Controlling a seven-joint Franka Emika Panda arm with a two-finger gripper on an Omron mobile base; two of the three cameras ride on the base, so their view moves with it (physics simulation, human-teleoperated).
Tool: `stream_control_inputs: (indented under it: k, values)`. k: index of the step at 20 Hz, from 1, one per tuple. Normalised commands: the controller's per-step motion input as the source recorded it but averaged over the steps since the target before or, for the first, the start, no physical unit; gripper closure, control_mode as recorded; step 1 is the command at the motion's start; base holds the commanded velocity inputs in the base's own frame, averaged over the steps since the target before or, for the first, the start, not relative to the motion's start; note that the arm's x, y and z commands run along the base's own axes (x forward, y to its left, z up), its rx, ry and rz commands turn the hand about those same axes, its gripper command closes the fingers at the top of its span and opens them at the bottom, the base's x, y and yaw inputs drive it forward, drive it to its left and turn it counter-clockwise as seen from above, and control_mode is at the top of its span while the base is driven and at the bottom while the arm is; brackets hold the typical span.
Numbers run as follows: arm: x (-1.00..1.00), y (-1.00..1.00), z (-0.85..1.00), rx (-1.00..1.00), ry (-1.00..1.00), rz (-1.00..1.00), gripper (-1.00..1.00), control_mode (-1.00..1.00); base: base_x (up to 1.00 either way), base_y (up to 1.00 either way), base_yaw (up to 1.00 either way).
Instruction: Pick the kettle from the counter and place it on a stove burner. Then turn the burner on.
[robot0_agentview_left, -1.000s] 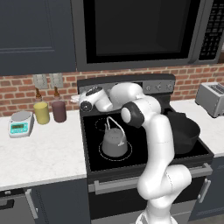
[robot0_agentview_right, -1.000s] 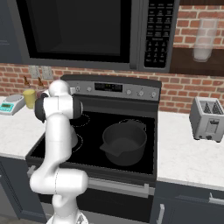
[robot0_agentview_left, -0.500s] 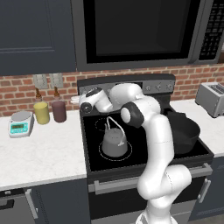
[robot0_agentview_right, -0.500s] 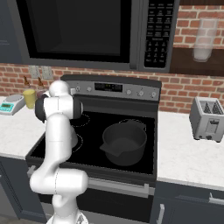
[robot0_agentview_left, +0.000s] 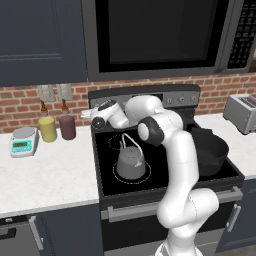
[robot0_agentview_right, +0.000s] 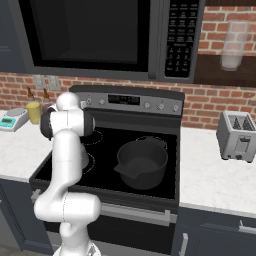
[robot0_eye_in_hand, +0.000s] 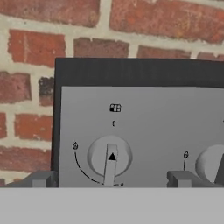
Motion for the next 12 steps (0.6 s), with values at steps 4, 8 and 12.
stream_control_inputs:
  k: [4, 8, 12]
  values:
    - [0.25, 0.00, 0.00, 0.00, 0.00, 0.00, -1.00, -1.00, 0.00, 0.00, 0.00]
    - [0.18, -0.01, 0.00, 0.00, 0.00, 0.00, -1.00, -1.00, 0.00, 0.00, 0.00]
    - [0.02, -0.05, 0.00, 0.00, 0.00, 0.00, -1.00, -1.00, 0.00, 0.00, 0.00]
